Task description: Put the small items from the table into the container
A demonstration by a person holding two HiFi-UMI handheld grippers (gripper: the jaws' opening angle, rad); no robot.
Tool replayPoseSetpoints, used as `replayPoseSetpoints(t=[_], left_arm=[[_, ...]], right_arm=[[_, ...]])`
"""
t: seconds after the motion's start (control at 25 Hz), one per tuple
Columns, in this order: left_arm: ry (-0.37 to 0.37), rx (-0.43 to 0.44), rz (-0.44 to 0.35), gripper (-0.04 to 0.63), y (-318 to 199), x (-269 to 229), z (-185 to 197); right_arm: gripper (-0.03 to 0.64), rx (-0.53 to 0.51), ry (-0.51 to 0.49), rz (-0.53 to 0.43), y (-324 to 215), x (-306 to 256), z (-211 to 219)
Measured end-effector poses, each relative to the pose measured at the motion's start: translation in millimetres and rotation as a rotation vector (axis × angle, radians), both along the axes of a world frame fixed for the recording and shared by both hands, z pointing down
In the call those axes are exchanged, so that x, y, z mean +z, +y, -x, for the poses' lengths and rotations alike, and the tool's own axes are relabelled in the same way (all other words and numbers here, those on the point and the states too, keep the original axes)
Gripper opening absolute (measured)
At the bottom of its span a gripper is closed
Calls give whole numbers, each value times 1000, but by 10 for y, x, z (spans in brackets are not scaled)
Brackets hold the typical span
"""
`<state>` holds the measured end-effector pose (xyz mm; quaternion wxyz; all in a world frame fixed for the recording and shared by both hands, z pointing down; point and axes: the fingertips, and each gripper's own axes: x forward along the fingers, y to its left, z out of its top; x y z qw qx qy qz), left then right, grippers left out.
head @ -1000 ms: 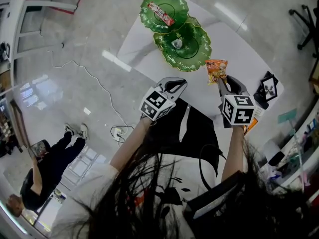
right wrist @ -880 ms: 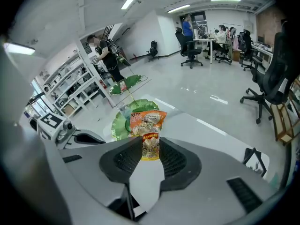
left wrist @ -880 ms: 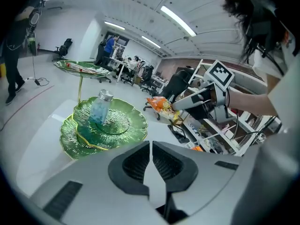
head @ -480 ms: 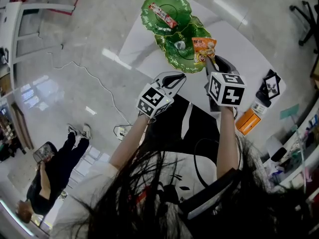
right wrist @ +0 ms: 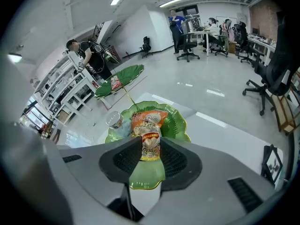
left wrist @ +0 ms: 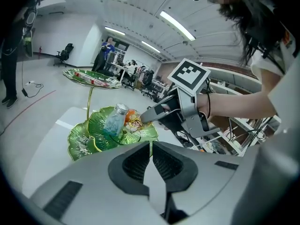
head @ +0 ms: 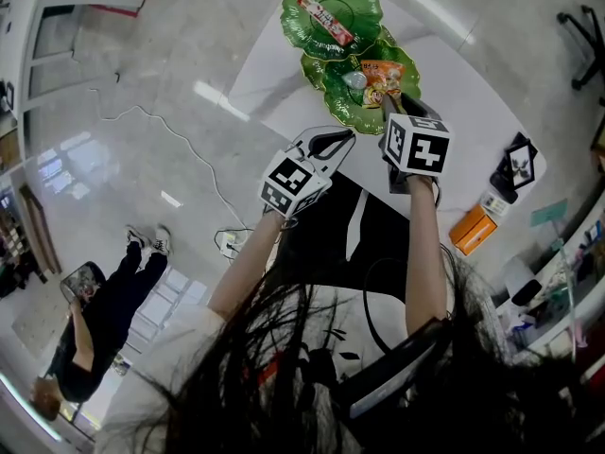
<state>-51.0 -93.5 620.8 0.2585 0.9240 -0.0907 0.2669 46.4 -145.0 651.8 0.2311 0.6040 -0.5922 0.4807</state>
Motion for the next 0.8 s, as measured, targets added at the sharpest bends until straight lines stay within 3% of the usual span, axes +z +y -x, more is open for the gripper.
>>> replayPoseSetpoints(t=[0.24,0.36,0.8], left_arm=[[-2,-4,0,11,27,27,37],[0,-8,-4,11,46,19,63],[9,-2,-12,11,102,0,158]], right_arm=[[137,-10,-6,-1,34,62,28],[195,-46,-24,-10,51,55,109],[202,-54,-36,-30,240,-41,230]])
